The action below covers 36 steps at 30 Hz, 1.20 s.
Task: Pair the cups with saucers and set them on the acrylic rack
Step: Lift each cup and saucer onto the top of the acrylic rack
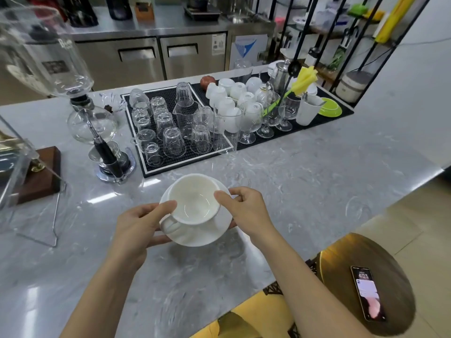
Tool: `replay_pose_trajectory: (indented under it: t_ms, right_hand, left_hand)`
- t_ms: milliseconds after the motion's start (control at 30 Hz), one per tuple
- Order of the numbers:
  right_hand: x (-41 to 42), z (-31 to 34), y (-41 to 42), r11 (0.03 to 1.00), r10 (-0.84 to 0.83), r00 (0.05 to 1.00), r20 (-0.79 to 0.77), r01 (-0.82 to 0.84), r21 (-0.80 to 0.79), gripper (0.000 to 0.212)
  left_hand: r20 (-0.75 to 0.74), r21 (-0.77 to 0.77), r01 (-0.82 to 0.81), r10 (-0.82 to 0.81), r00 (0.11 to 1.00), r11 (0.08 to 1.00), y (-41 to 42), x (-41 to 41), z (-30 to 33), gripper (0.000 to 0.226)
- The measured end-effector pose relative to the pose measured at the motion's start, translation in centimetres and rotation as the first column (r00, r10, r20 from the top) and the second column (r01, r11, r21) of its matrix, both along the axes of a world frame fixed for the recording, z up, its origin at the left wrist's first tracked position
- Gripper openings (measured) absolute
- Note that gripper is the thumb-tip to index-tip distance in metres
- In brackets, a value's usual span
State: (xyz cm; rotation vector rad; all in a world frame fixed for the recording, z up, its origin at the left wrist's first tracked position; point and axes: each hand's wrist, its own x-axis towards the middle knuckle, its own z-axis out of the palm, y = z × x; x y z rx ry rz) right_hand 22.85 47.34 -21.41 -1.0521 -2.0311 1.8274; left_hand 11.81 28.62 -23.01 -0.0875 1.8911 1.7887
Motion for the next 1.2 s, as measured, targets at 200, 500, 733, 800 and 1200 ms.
replay_pose_trajectory:
  t_ms: [200, 500, 733, 800, 1200]
  right_hand:
    - [1.1, 0.4, -1.3, 1.000, 0.009, 1.000, -0.019, -0.008, 0.030, 0.035]
    - [1.9, 1.6, -3.9, 0.996, 0.080, 0.996, -0.036, -0.079, 0.043, 0.044]
    - [1.9, 2.6, -6.9, 0.987, 0.161, 0.986, -0.041, -0.160, 0.016, 0.056]
    - [1.6, 2.9, -8.0, 0.979, 0.203, 0.978, -0.046, -0.203, 0.005, 0.061]
    - [-1.7, 4.3, -14.7, 0.900, 0.432, 0.894, -0.120, -0.435, -0.004, 0.048]
  left_hand:
    - [-0.021, 0.012, 0.000, 0.000, 1.000, 1.000, -1.6, 1.0, 0.3, 0.026]
    - [-0.055, 0.046, -0.033, 0.036, 0.998, 0.998, -5.0, 2.2, 1.0, 0.013]
    - [-0.070, 0.045, -0.085, 0.088, 0.994, 0.995, -9.1, 3.3, 1.8, 0.026]
    - [-0.080, 0.044, -0.118, 0.121, 0.989, 0.992, -10.4, 3.8, 2.3, 0.047]
    - [-0.096, 0.026, -0.322, 0.323, 0.941, 0.946, -18.5, 5.7, 5.1, 0.066]
